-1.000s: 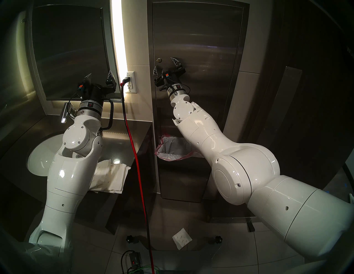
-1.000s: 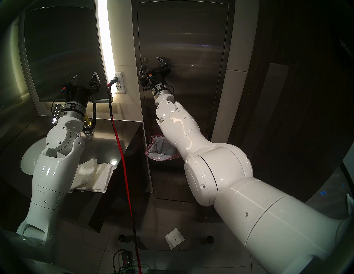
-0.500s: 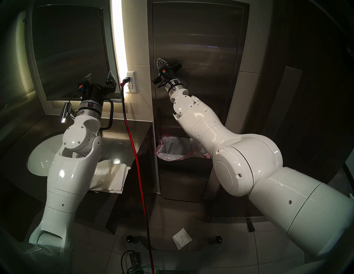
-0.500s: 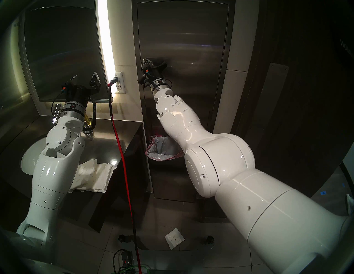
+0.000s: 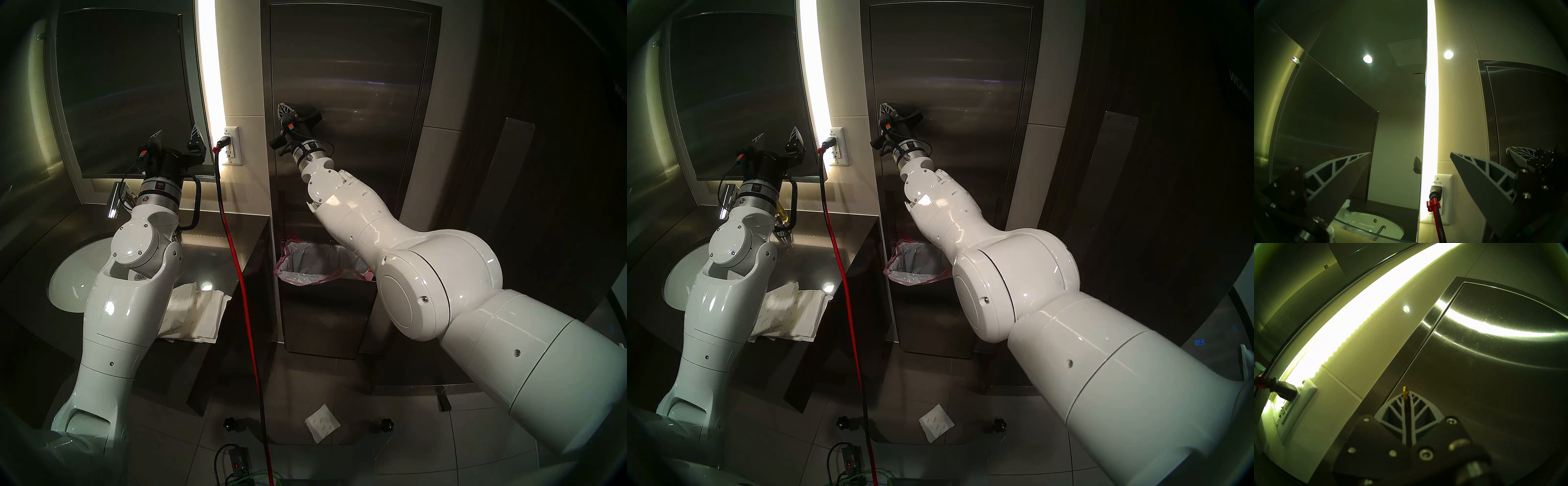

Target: Twist key and open towel dispenser

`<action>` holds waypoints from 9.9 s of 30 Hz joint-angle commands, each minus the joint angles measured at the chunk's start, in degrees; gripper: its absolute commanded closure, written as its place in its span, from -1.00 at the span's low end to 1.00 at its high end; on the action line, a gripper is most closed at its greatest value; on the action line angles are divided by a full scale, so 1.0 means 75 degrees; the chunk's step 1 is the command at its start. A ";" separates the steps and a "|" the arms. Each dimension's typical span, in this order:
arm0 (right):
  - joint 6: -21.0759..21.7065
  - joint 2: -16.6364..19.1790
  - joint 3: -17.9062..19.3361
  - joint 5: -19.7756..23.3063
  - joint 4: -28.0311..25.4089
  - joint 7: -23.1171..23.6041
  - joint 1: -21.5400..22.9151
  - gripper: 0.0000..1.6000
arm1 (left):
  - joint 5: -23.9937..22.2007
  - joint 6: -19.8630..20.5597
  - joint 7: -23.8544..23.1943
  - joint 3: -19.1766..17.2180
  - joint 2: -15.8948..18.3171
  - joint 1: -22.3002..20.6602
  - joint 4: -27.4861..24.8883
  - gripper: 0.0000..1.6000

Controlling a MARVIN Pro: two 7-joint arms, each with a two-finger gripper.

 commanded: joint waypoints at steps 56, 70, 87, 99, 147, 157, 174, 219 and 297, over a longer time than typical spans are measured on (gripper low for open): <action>-0.1866 -0.1142 0.1133 0.0944 -0.2104 -0.1135 -0.1524 1.00 | 0.0002 -0.0014 -0.0006 -0.0011 0.0007 -0.0102 -0.0061 -1.00; -0.2506 -0.1021 0.0452 0.0349 -0.3543 -0.1029 -0.2755 1.00 | 0.0002 -0.0017 -0.0006 -0.0013 0.0008 -0.0089 -0.0061 -1.00; -0.2893 -0.0220 0.0310 -0.0078 -0.5093 -0.1166 -0.4565 -0.62 | 0.0002 -0.0018 -0.0006 -0.0016 0.0009 -0.0070 -0.0062 -1.00; -0.2893 0.0161 0.0059 -0.0351 -0.6294 -0.1246 -0.5445 -0.62 | 0.0002 -0.0018 -0.0006 -0.0016 0.0009 -0.0076 -0.0065 -1.00; 0.0073 0.1917 -0.1238 0.0392 -1.1501 -0.0601 -0.8453 -0.62 | 0.0073 -0.0783 -0.1548 0.0252 0.0624 -0.0956 0.0698 0.99; 0.1158 0.2087 -0.1251 0.0802 -1.2317 0.0046 -0.8804 -0.62 | -0.0269 -0.1137 -0.2383 0.0340 0.0716 -0.0981 0.0874 1.00; 0.1439 0.2126 -0.1235 0.0941 -1.2479 0.0249 -0.8849 -0.62 | -0.0470 -0.1340 -0.3416 0.0775 0.0801 -0.1428 0.1289 1.00; 0.1437 0.2142 -0.1250 0.0939 -1.2471 0.0213 -0.8842 -0.62 | -0.0801 0.0007 -0.5252 0.1496 -0.0181 -0.4143 0.4575 1.00; 0.1436 0.2143 -0.1252 0.0930 -1.2472 0.0204 -0.8842 -0.62 | -0.0994 -0.1583 -0.8000 0.2021 -0.1327 -0.6986 0.9729 1.00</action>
